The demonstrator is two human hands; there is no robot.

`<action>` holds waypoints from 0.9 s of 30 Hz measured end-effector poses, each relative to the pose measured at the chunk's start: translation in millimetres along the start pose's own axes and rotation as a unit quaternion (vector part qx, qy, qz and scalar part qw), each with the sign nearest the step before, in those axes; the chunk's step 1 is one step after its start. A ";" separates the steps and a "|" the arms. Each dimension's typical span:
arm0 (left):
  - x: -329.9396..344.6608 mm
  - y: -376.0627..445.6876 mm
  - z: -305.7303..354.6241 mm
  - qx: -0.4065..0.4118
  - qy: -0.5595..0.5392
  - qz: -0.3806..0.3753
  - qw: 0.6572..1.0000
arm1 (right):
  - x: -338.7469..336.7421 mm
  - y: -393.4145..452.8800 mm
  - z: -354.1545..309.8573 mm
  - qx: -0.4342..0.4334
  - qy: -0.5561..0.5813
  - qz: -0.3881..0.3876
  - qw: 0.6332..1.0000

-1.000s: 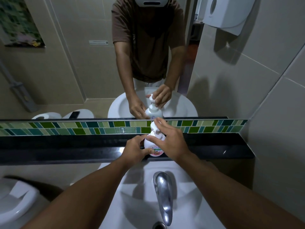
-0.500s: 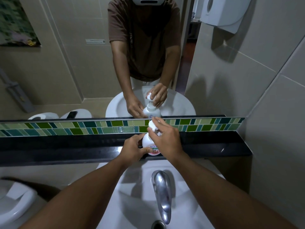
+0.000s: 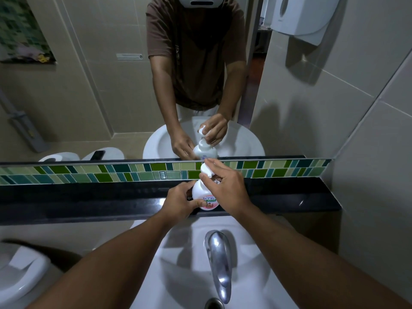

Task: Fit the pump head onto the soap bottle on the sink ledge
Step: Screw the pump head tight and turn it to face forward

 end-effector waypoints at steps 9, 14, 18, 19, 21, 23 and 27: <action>-0.9 3.3 3.5 0.008 0.007 -0.007 1.000 | 1.0 1.6 1.8 0.012 0.021 0.002 1.000; -0.8 3.4 3.7 0.004 0.014 -0.010 1.000 | 1.9 -0.2 2.4 0.011 0.019 0.009 1.000; -1.4 2.4 6.0 0.003 0.017 -0.014 1.000 | 1.2 0.4 3.0 0.014 0.031 0.004 0.999; -1.9 2.2 6.5 0.001 0.016 -0.016 1.000 | 0.8 0.4 3.6 0.024 0.040 -0.007 0.999; -2.7 1.0 8.5 -0.002 0.010 -0.020 1.000 | -1.0 -2.9 9.9 0.053 0.050 -0.031 0.997; -3.8 0.1 11.2 0.002 0.008 -0.020 1.000 | -3.8 -10.2 21.7 0.083 0.013 -0.049 0.995; -5.0 -0.9 15.0 0.009 0.009 -0.020 1.000 | -1.2 -30.1 41.6 0.122 -0.028 -0.125 0.984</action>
Point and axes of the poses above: each hand's wrist, its own y-axis towards the middle knuckle, its own x-axis out of the palm, z = x × y, the point moved 4 cm from there along y, towards the middle knuckle, and after that the axes turned 8 degrees about z, right-handed, at the moved point
